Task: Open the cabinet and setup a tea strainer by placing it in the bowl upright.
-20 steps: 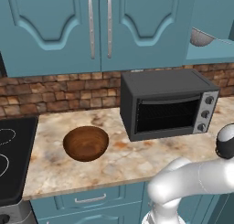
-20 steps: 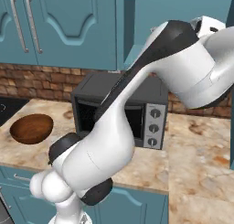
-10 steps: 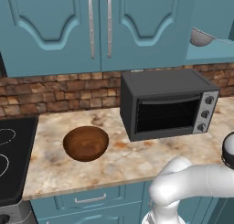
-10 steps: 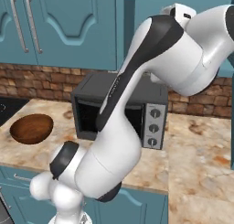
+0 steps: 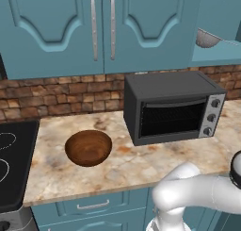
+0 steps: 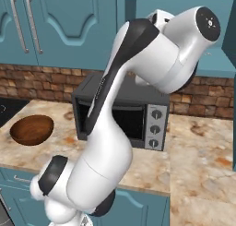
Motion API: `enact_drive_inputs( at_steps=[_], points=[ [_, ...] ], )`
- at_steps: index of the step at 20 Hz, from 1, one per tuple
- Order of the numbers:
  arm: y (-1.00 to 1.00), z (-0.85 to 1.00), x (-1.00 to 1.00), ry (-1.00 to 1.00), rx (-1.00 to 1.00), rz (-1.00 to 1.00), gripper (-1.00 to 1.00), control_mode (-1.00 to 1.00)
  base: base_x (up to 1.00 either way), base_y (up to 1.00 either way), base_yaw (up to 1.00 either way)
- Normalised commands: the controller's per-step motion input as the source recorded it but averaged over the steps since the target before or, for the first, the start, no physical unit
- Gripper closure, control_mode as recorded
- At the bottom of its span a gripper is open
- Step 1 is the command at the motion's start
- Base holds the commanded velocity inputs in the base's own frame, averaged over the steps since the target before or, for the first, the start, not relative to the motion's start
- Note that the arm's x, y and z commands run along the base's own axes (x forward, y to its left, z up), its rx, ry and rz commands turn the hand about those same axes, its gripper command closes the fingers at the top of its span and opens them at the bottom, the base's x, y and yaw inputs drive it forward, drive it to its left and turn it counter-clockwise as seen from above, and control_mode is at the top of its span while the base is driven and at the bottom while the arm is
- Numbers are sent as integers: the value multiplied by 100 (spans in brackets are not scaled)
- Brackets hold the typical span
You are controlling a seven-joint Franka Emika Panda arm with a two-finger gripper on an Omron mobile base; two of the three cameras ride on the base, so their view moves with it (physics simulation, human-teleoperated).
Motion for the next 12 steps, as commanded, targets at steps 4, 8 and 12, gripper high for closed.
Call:
enact_drive_inputs(
  at_steps=[4, 8, 12],
  points=[
    [25, 0, 37, -2, 16, -6, -100, -100, 0, 0, 0],
    [8, 1, 50, -1, 14, -8, -100, -100, 0, 0, 0],
    [0, -4, 63, 0, -1, -1, -100, -100, 0, 0, 0]
  ],
)
